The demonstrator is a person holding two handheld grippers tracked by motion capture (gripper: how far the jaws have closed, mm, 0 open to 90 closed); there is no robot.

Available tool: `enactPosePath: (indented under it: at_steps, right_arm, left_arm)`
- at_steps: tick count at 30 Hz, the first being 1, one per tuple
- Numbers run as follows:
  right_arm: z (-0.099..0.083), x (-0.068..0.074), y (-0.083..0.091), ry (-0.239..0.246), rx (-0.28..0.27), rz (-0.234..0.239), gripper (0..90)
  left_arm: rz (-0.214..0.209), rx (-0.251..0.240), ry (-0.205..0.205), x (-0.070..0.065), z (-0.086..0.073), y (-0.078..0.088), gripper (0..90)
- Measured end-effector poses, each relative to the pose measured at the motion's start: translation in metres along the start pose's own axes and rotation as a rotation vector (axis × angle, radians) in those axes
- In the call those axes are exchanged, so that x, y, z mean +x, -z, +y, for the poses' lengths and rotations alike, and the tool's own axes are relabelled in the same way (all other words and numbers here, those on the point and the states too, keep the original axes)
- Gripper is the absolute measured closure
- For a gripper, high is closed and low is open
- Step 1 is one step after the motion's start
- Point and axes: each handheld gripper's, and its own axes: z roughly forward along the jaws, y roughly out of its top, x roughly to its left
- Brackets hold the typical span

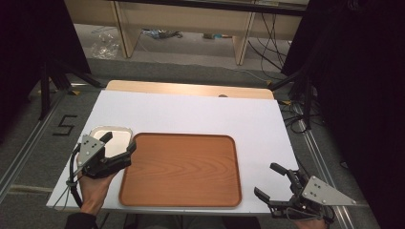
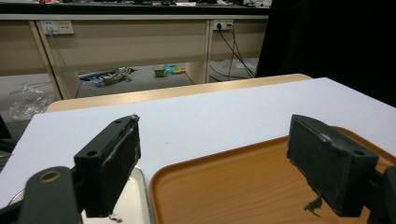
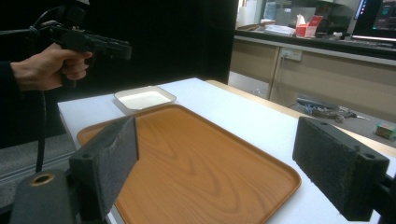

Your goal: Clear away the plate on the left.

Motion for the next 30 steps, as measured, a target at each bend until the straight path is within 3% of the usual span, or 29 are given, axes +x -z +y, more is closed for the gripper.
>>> enactPosePath:
  at_steps: [1, 4, 8, 9, 13, 15, 16, 18, 22, 27, 30]
  right_arm:
    - [0.000, 0.002, 0.000, -0.026, 0.015, 0.009, 15.3]
    - [0.000, 0.000, 0.000, 0.000, 0.008, 0.005, 15.3]
    - [0.000, 0.001, 0.001, -0.020, 0.030, 0.019, 15.3]
    - [0.000, 0.000, 0.000, -0.003, 0.004, 0.004, 15.3]
    - [0.000, 0.000, 0.000, 0.001, 0.006, 0.003, 15.3]
    - [0.000, 0.001, 0.000, -0.014, 0.011, 0.010, 15.3]
    - [0.000, 0.000, 0.000, 0.006, 0.000, 0.007, 15.3]
    - [0.000, 0.001, 0.001, -0.021, 0.016, 0.013, 15.3]
    - [0.000, 0.000, -0.001, 0.008, -0.011, 0.013, 15.3]
    - [0.000, 0.000, 0.000, 0.005, -0.001, 0.009, 15.3]
    - [0.000, 0.002, 0.000, -0.018, 0.016, 0.016, 15.3]
  left_arm:
    - [0.001, 0.002, 0.001, 0.001, 0.000, -0.001, 16.8]
    - [0.016, 0.024, -0.001, 0.004, -0.001, -0.005, 16.4]
    - [0.028, 0.052, 0.003, 0.009, -0.002, -0.011, 16.4]
    - [0.031, 0.057, 0.009, 0.011, -0.002, -0.013, 16.4]
    - [0.052, 0.075, 0.024, 0.022, -0.002, -0.022, 16.4]
    - [0.067, 0.093, 0.014, 0.028, -0.004, -0.026, 16.7]
    - [0.081, 0.103, 0.010, 0.030, -0.006, -0.029, 16.7]
    - [0.089, 0.124, 0.033, 0.039, -0.008, -0.032, 16.7]
    - [0.099, 0.135, 0.058, 0.048, -0.010, -0.033, 16.6]
    - [0.154, 0.173, 0.081, 0.067, -0.017, -0.037, 16.5]
    - [0.185, 0.213, 0.058, 0.075, -0.024, -0.043, 16.4]
